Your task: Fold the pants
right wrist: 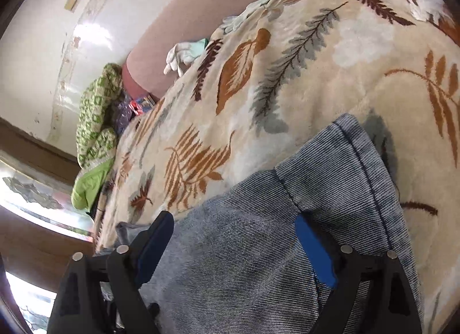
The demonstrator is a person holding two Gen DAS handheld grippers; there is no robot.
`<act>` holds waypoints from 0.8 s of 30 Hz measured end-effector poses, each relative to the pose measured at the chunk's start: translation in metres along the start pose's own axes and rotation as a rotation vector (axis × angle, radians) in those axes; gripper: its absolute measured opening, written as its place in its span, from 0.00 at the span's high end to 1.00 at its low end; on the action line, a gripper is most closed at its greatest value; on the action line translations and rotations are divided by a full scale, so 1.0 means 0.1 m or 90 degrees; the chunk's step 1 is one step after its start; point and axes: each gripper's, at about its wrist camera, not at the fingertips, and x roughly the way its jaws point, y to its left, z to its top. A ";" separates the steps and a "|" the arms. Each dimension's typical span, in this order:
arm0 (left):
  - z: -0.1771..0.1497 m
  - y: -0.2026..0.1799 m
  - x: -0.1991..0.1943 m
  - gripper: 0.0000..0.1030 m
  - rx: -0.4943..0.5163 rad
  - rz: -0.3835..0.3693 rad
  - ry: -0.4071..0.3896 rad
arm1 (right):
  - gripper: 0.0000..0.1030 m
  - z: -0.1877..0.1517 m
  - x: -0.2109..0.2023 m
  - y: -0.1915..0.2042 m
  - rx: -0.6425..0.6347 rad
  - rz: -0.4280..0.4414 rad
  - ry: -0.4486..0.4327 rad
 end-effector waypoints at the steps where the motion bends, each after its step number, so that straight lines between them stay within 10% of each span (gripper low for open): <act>1: -0.01 -0.01 0.00 0.00 0.001 0.000 0.000 | 0.14 0.00 -0.05 -0.02 0.005 0.006 -0.008; 9: -0.02 -0.01 -0.01 0.00 -0.005 0.002 0.000 | 0.14 -0.25 -0.45 0.08 -0.044 0.017 -0.042; 24: -0.10 0.02 -0.03 0.00 0.020 -0.022 0.018 | 0.15 -0.95 -0.44 -0.01 -0.097 -0.058 0.076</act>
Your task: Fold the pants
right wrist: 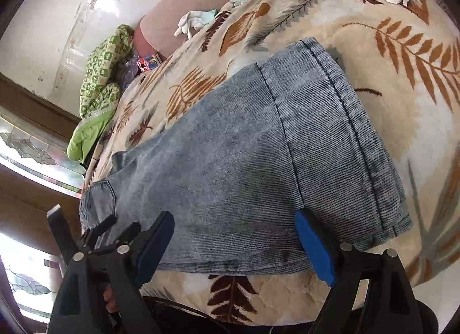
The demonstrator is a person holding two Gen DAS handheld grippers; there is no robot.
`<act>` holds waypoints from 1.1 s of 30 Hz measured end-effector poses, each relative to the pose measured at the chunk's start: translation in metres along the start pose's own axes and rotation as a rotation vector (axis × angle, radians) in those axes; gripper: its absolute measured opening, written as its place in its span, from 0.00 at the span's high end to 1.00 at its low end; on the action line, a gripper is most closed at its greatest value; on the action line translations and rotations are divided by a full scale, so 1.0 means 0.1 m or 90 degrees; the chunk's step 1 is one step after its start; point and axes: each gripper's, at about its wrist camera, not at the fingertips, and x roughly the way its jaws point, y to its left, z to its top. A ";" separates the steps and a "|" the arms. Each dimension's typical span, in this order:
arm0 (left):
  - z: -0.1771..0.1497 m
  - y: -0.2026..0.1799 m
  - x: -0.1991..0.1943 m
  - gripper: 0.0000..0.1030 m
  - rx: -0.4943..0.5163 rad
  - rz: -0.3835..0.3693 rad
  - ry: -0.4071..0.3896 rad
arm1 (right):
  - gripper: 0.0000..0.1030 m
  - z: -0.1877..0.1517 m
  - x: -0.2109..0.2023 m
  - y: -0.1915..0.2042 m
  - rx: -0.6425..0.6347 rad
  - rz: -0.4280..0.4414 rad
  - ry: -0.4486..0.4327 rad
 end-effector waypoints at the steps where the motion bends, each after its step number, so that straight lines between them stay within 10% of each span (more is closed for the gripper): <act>1: -0.03 0.00 -0.01 0.00 0.005 -0.001 -0.002 | 0.15 -0.04 0.00 0.02 -0.009 -0.012 0.004; 13: -0.19 0.10 -0.19 0.00 0.001 -0.034 -0.028 | 0.14 -0.12 -0.15 0.11 -0.024 -0.048 0.014; 20: -0.07 0.40 -0.39 0.00 -0.065 0.087 -0.108 | 0.14 0.09 -0.11 0.51 -0.091 -0.106 -0.076; 33: -0.11 0.60 -0.09 0.00 -0.090 0.194 -0.042 | 0.12 -0.06 0.58 0.90 -0.262 -0.240 -0.046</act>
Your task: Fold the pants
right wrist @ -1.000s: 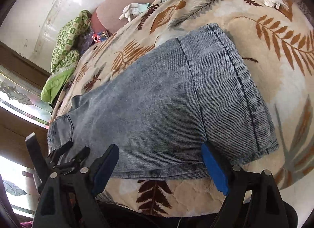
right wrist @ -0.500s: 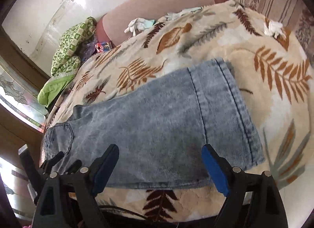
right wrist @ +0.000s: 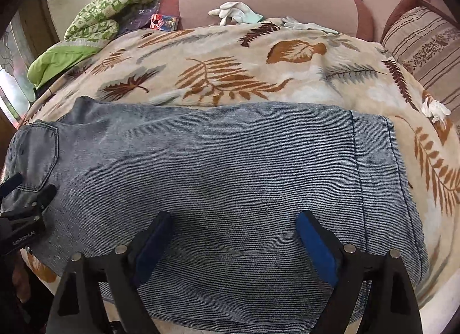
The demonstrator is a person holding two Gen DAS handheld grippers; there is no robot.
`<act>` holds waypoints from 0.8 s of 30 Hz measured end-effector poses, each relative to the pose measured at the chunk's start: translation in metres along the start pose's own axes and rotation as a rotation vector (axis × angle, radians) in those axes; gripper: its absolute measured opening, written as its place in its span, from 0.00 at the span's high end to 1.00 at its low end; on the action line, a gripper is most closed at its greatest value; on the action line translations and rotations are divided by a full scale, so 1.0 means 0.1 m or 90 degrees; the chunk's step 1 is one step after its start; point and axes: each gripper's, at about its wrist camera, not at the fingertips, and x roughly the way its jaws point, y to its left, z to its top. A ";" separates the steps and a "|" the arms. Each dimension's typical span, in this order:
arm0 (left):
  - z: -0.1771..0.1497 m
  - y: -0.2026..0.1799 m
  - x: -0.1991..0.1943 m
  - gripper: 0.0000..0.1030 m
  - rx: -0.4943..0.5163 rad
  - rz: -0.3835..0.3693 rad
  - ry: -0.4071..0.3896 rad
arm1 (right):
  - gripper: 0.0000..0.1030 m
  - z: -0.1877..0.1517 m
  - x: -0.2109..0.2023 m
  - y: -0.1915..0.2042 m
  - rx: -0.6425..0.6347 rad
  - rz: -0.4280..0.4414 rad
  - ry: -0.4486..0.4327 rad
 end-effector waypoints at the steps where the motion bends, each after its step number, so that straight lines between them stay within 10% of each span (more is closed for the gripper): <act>1: -0.01 -0.01 0.00 0.00 0.000 0.002 -0.002 | 0.11 -0.03 0.00 0.02 -0.008 -0.006 -0.003; 24: 0.06 0.29 -0.30 0.00 -0.083 -0.028 -0.054 | 0.05 -0.32 -0.13 0.05 -0.006 -0.018 -0.044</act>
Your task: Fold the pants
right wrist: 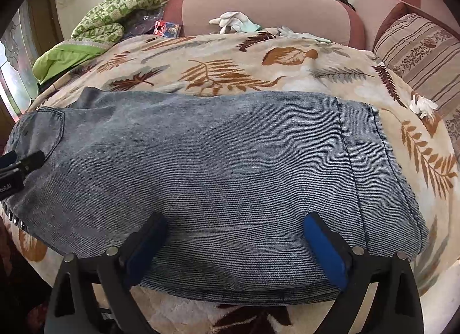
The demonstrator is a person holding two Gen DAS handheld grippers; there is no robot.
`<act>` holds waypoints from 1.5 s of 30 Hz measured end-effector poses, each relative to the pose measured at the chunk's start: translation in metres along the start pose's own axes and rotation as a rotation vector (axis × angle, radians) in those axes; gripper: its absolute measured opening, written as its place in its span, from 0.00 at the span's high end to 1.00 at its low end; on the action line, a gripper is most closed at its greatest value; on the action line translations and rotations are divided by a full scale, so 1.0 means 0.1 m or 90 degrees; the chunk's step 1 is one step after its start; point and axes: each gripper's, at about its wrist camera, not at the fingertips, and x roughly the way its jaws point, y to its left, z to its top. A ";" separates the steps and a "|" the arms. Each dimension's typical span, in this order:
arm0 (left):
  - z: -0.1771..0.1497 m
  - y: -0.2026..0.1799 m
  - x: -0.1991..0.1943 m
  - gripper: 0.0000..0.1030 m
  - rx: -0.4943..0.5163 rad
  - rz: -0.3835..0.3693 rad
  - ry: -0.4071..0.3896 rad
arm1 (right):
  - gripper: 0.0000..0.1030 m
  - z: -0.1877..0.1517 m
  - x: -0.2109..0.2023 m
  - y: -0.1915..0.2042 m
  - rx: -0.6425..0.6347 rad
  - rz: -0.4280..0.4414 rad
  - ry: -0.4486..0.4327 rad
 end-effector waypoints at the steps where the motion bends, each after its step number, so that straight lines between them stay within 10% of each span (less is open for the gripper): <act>1: 0.02 0.05 -0.04 0.00 -0.010 0.002 -0.010 | 0.05 0.01 -0.01 0.00 0.003 0.001 0.001; 16: 0.17 0.81 -0.29 0.00 -0.139 0.078 -0.076 | 0.05 0.13 -0.29 0.44 -0.047 0.067 -0.117; 29: -0.10 0.93 0.38 0.00 -0.177 0.105 0.101 | 0.05 0.23 0.11 0.98 -0.109 0.113 -0.033; 45: -0.05 0.45 0.03 0.00 -0.049 0.139 0.013 | 0.06 0.27 -0.07 0.55 -0.077 0.137 -0.051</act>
